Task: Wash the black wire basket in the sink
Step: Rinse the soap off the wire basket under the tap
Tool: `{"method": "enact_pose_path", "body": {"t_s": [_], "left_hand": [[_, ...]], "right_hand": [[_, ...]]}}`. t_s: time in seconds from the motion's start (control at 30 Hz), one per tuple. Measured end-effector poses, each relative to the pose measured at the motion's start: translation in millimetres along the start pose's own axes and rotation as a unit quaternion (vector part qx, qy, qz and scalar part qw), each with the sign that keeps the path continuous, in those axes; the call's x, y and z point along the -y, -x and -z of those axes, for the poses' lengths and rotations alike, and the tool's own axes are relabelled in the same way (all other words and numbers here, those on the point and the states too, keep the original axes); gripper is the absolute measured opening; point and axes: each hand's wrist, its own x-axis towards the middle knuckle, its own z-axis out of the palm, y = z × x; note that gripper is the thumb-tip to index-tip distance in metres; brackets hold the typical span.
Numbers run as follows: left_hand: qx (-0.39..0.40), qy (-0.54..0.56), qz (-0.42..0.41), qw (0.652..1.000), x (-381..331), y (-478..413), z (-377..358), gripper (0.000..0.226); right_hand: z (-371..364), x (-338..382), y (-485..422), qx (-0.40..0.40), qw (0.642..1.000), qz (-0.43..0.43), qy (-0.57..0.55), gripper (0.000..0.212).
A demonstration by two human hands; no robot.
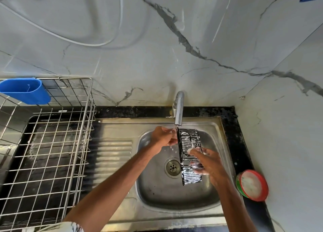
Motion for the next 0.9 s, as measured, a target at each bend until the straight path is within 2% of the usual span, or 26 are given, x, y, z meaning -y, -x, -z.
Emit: {"method": "enact_pose_path", "body": {"t_s": [0.13, 0.23, 0.33, 0.43, 0.5, 0.57, 0.63, 0.7, 0.73, 0.8, 0.9], "left_hand": [[0.098, -0.035, 0.093, 0.990, -5.1, 6.6, 4.8, 0.041], [0.152, -0.062, 0.098, 0.982, -7.8, 12.6, 6.8, 0.040], [0.199, 0.000, 0.097, 0.975, -12.3, 19.5, 7.6, 0.033], [0.209, 0.070, 0.095, 0.971, -16.0, 23.6, 4.8, 0.029], [0.202, 0.066, 0.079, 0.974, -17.0, 24.6, 1.5, 0.028], [0.201, 0.058, 0.069, 0.975, -17.6, 26.5, -0.9, 0.027], [0.207, 0.059, 0.061, 0.975, -17.8, 27.9, -0.5, 0.028], [0.214, 0.068, 0.054, 0.973, -17.7, 28.6, 2.7, 0.030], [0.215, 0.073, 0.053, 0.972, -17.1, 29.2, 4.6, 0.030], [0.215, 0.077, 0.053, 0.972, -15.2, 30.6, 7.6, 0.028], [0.212, 0.071, 0.025, 0.974, -12.4, 33.7, 11.1, 0.023]], "right_hand": [[-8.1, 6.4, -8.6, -0.001, 1.000, -0.001, 0.002, 0.056], [-15.7, 12.4, -11.4, 0.010, 1.000, 0.013, 0.003, 0.050], [-18.9, 19.8, -10.7, 0.021, 1.000, 0.019, -0.003, 0.035], [-14.0, 22.4, -13.2, 0.038, 0.999, 0.007, -0.010, 0.043], [-7.7, 22.8, -16.5, 0.061, 0.998, -0.014, 0.011, 0.051], [-1.8, 28.0, -16.5, 0.065, 0.994, -0.013, 0.084, 0.042], [-0.1, 33.7, -21.6, 0.000, 0.983, 0.037, 0.180, 0.032], [-4.5, 42.0, -26.2, -0.097, 0.947, 0.132, 0.278, 0.029], [-9.5, 48.3, -25.3, -0.115, 0.931, 0.185, 0.294, 0.032], [-20.5, 55.7, -21.9, -0.072, 0.914, 0.265, 0.299, 0.045], [-42.6, 61.1, -14.4, 0.048, 0.867, 0.308, 0.388, 0.042]]}}
